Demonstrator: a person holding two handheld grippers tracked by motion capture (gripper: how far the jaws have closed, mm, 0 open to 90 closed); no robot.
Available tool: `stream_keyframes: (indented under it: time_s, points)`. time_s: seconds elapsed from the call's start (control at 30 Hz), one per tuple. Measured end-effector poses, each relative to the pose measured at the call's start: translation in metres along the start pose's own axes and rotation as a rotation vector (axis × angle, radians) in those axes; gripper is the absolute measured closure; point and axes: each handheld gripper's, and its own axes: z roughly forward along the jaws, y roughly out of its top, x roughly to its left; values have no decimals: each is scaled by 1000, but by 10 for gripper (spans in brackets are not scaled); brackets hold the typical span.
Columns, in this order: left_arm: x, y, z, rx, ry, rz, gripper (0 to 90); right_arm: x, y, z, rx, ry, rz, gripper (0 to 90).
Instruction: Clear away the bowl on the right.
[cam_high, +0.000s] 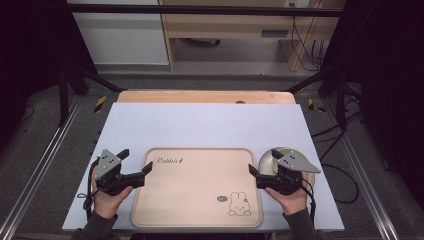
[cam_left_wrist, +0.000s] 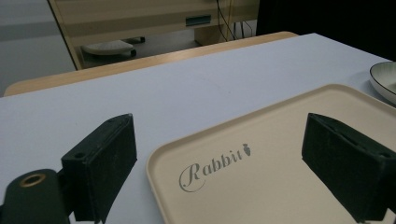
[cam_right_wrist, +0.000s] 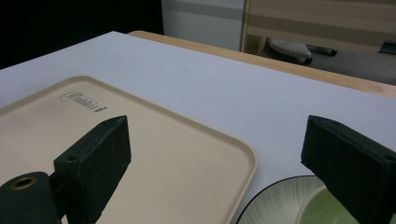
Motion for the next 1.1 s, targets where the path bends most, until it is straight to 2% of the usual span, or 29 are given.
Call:
stream_keyframes:
  time_s: [0.13, 0.4, 1.1]
  points:
    - [0, 0, 1, -1, 1, 0, 99, -1, 0, -1, 3, -6, 14, 89]
    - [1, -1, 0, -5, 4, -10, 102, 0, 0, -2, 13, -9, 5, 96]
    - [2, -3, 2, 4, 4, -10, 104, -12, 6, -17, -4, -49, 23, 110]
